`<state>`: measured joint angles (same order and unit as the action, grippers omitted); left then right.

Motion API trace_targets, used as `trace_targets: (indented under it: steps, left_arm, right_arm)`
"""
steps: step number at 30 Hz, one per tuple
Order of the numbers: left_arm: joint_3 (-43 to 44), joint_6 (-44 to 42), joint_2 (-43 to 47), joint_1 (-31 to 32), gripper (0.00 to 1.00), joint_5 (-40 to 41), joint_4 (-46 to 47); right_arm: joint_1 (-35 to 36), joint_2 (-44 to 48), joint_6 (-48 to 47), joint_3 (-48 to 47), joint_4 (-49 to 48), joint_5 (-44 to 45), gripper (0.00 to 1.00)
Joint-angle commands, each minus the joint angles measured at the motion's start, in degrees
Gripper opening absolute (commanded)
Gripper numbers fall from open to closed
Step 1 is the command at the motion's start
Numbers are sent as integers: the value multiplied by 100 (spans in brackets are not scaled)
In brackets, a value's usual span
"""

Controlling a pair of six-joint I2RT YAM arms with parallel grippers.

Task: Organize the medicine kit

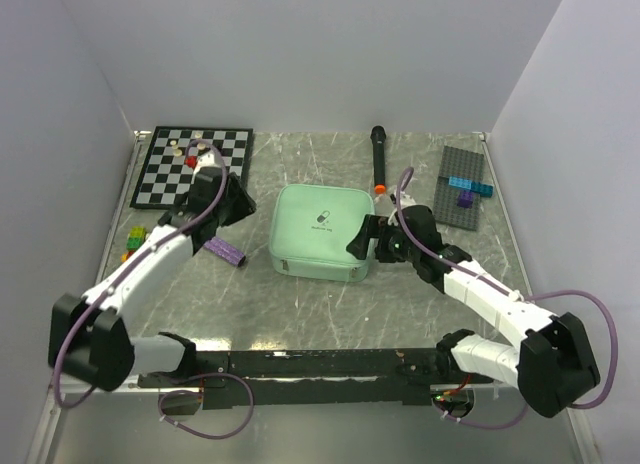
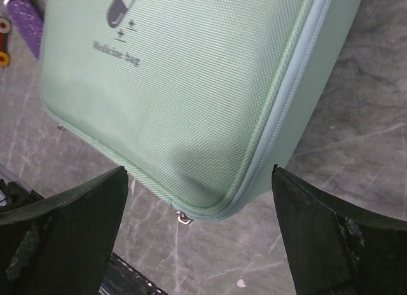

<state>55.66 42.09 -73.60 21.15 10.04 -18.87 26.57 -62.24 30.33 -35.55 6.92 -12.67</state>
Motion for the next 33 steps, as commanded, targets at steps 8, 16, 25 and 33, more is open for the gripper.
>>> trace_targets:
  steps: [8, 16, 25, 33]
  left_arm:
    - [-899, 283, 883, 83, 56, -1136, 491]
    - [-934, 265, 1120, 83, 57, -1022, 463]
    - [-539, 98, 1041, 74, 57, -837, 384]
    - [-91, 98, 304, 83, 57, -205, 525]
  right_arm:
    - [-187, -736, 368, -48, -911, -789, 99]
    - [349, -1782, 580, -838, -1175, -1018, 99]
    - [585, -1478, 132, -1368, -70, 402, 99]
    - [2220, -991, 174, -1516, 1258, 2355, 100]
